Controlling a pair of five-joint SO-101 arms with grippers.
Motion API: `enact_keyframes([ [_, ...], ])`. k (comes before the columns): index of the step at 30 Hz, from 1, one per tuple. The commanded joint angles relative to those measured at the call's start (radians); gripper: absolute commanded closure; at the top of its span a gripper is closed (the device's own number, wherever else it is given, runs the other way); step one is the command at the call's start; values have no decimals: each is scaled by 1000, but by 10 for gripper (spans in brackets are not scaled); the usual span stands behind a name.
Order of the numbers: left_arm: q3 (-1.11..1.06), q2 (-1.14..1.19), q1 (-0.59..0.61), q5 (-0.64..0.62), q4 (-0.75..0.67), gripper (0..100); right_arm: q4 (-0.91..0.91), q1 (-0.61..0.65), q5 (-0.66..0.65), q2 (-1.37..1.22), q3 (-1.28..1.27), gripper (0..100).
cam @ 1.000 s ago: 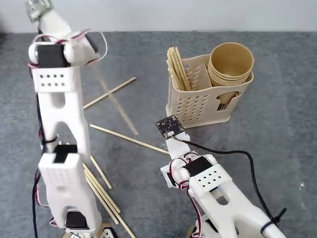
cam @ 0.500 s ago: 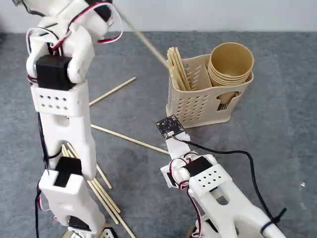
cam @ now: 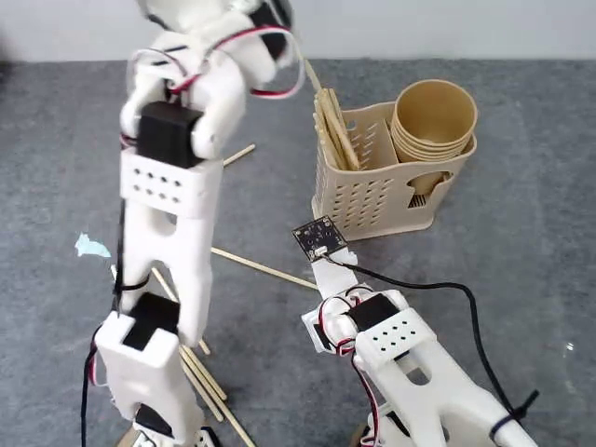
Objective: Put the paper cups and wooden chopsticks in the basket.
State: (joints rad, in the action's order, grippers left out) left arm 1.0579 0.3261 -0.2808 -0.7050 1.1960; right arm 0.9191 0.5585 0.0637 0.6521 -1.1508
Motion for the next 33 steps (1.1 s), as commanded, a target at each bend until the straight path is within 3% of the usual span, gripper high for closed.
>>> enact_keyframes([
  [1,4,-15,-28,32,41,894,-10,-7,-14,21,6,816],
  [5,5,-31,-40,32,80,803,-10,-7,-14,21,6,816],
  [12,5,-132,-20,29,161,801,-10,-7,-14,21,6,816],
  [24,5,-367,112,58,542,801,-15,-7,-14,21,6,816],
  [27,-19,-437,132,84,560,802,-16,-7,-14,21,6,816],
  [33,-228,-674,233,115,560,927,-16,-8,-14,25,6,816],
])
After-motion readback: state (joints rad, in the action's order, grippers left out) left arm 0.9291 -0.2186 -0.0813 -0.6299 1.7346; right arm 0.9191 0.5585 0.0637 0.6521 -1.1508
